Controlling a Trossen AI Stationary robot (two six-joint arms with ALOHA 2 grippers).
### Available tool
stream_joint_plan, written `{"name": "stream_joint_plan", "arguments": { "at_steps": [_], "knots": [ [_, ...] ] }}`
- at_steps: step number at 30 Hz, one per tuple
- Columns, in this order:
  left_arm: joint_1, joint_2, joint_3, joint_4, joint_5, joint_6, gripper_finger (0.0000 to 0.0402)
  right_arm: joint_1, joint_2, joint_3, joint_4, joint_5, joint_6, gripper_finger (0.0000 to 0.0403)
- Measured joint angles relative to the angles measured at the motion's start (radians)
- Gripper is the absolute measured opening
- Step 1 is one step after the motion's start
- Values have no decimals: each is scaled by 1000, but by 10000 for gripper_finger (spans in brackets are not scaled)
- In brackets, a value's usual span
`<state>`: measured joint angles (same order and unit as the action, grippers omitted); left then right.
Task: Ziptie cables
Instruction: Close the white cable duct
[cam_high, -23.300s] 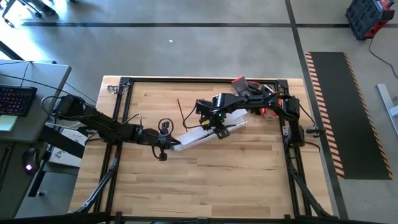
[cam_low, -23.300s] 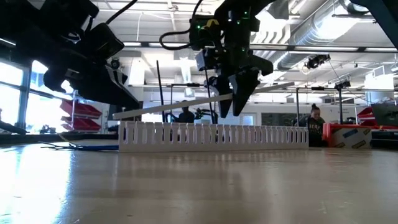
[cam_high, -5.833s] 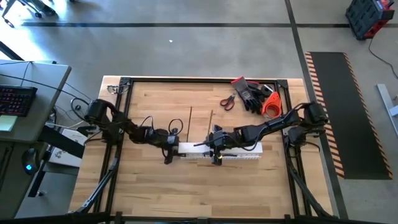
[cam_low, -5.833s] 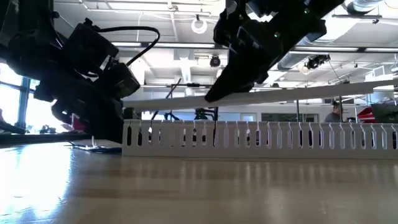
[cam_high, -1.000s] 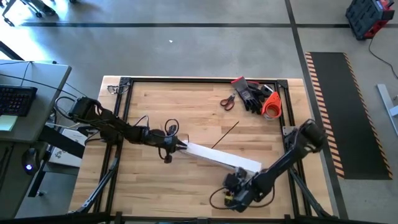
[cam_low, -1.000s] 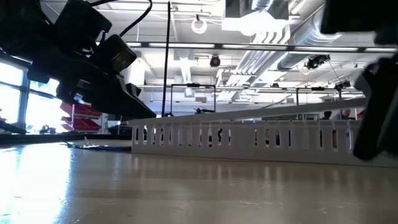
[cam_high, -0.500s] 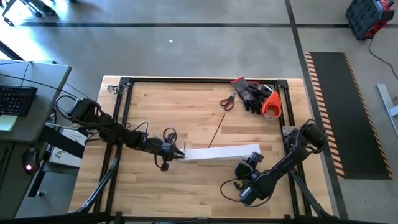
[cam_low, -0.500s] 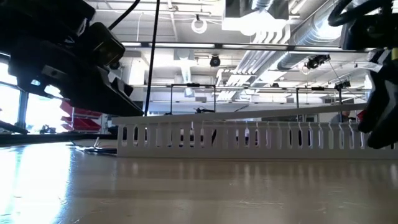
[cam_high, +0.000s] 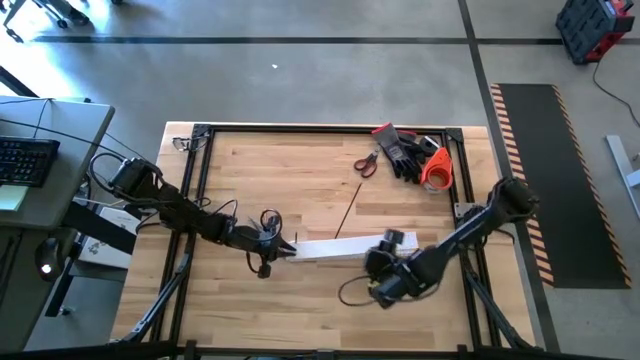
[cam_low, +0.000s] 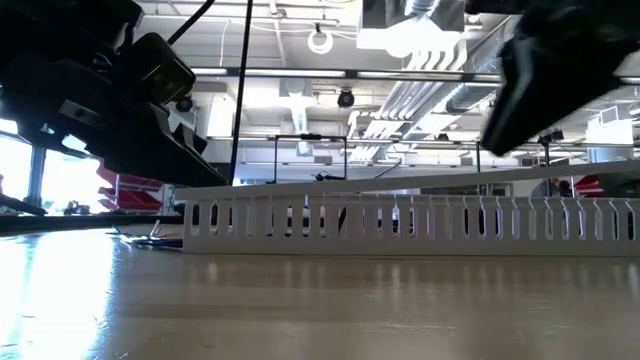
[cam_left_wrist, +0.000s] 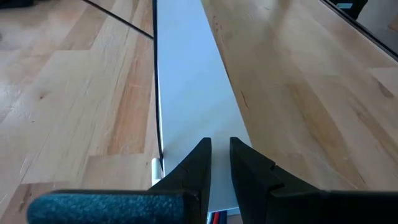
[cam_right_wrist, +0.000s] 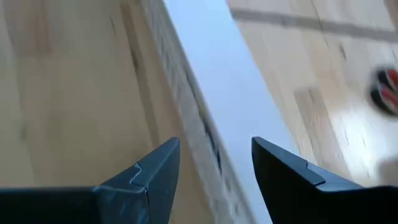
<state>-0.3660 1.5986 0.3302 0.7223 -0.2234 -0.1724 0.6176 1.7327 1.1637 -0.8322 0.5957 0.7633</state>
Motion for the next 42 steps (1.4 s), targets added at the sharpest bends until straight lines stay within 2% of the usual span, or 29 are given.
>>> {"name": "stream_joint_plan", "arguments": {
  "at_steps": [3, 6, 8, 10, 17, 24, 28, 32, 37, 42],
  "knots": [
    [0, 0, 0, 2, -1, 0, 41, -65, 4, 0, 138, -18, -131, 184],
    [0, 0, 0, 2, -2, 2, 41, -141, 4, 0, 295, -194, -370, 184],
    [0, 0, 0, 2, -3, 5, 41, -192, 4, 0, 386, -310, -454, 184],
    [0, 0, 0, 2, -4, 6, 41, -240, 4, 2, 425, -364, -482, 183],
    [0, 0, 0, 1, -5, 17, 42, -356, 7, -29, 459, -419, -447, 145],
    [0, 0, 0, 1, -6, 26, 42, -334, 6, -157, 581, -415, -354, 75],
    [0, 0, 0, 1, -8, 26, 42, -321, 5, -194, 636, -414, -334, 48],
    [0, 0, 0, 0, -9, 26, 42, -320, 5, -194, 640, -414, -359, 36],
    [0, 0, 0, 0, -10, 20, 42, -320, -14, -158, 604, -410, -404, 37],
    [0, 0, 0, 0, -9, 20, 42, -320, -15, -124, 639, -403, -391, 35]
  ]
}}
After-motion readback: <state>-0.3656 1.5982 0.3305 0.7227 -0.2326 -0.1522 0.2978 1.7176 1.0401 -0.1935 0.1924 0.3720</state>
